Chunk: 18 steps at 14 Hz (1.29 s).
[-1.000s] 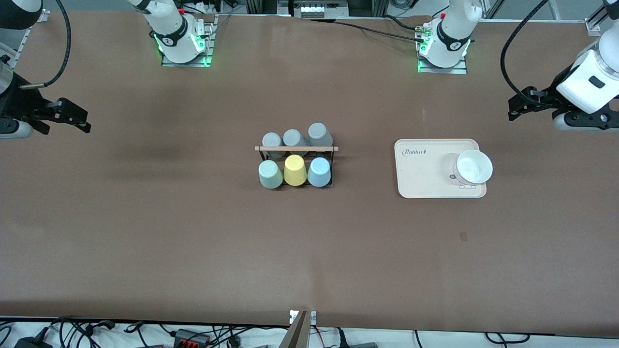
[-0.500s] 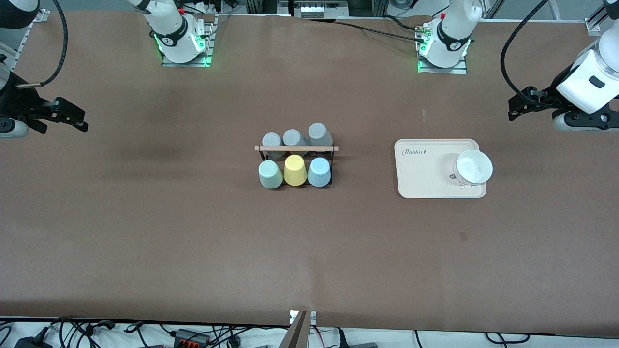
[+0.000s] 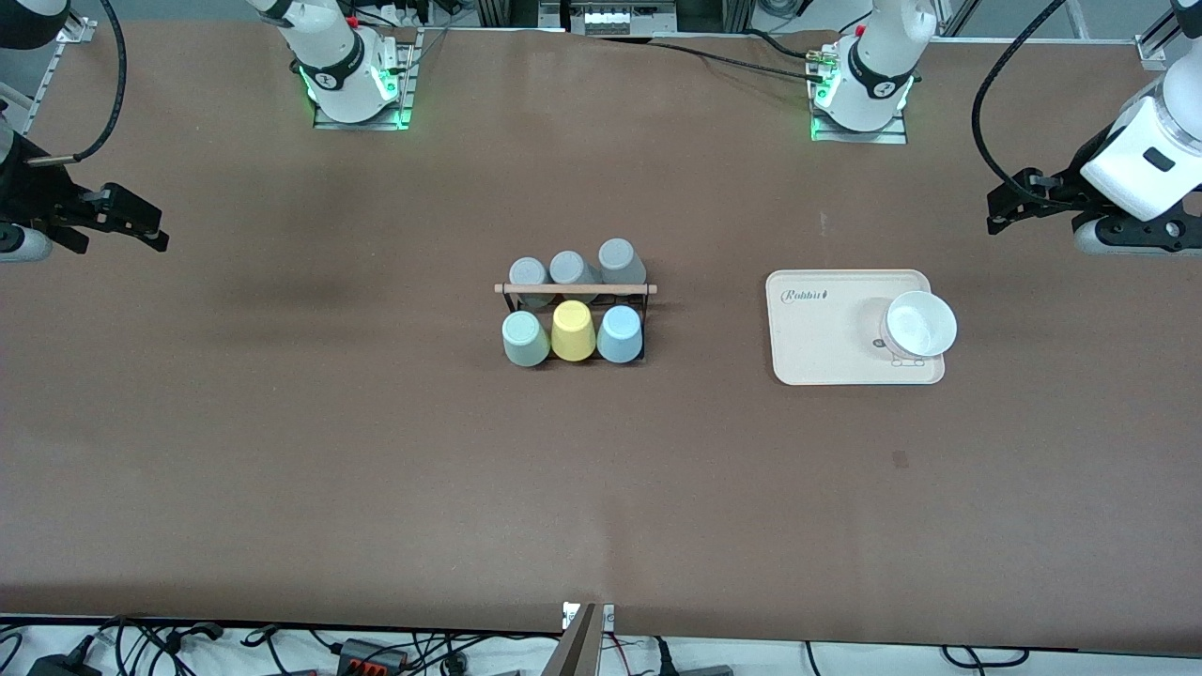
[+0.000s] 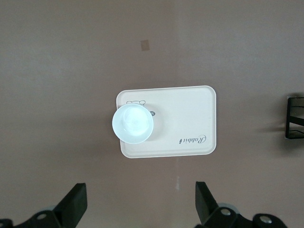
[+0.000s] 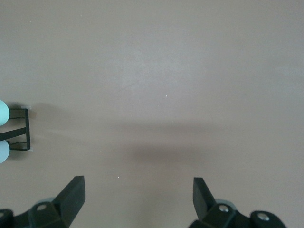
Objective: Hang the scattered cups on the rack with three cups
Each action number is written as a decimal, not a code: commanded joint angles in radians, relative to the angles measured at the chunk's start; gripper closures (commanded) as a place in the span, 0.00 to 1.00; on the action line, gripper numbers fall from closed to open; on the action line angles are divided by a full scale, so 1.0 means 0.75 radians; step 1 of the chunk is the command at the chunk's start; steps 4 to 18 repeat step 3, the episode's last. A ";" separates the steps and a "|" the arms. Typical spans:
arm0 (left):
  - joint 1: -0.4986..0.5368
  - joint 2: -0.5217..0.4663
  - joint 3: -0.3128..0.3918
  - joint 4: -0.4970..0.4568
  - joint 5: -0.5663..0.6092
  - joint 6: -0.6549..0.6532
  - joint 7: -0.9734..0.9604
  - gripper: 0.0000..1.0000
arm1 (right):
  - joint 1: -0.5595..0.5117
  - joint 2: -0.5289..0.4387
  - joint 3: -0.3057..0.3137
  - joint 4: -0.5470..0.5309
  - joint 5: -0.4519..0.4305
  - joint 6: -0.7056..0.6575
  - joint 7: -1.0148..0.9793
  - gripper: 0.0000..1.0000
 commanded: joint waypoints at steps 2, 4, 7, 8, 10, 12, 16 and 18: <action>0.009 -0.018 0.002 0.009 -0.038 -0.022 0.035 0.00 | 0.017 -0.037 -0.012 -0.020 -0.018 -0.010 -0.003 0.00; 0.009 -0.018 0.002 0.009 -0.038 -0.022 0.035 0.00 | 0.017 -0.037 -0.012 -0.020 -0.018 -0.010 -0.001 0.00; 0.009 -0.018 0.002 0.009 -0.038 -0.022 0.035 0.00 | 0.017 -0.037 -0.012 -0.020 -0.018 -0.010 -0.001 0.00; 0.009 -0.018 0.002 0.009 -0.038 -0.022 0.035 0.00 | 0.017 -0.037 -0.012 -0.020 -0.018 -0.010 -0.001 0.00; 0.009 -0.018 0.002 0.009 -0.038 -0.022 0.035 0.00 | 0.017 -0.037 -0.012 -0.020 -0.018 -0.010 -0.001 0.00; 0.009 -0.018 0.002 0.009 -0.038 -0.022 0.035 0.00 | 0.017 -0.037 -0.012 -0.020 -0.018 -0.010 -0.001 0.00; 0.009 -0.018 0.002 0.009 -0.038 -0.022 0.035 0.00 | 0.017 -0.037 -0.012 -0.020 -0.018 -0.010 -0.001 0.00; 0.009 -0.018 0.002 0.009 -0.038 -0.022 0.035 0.00 | 0.017 -0.037 -0.012 -0.020 -0.018 -0.010 -0.001 0.00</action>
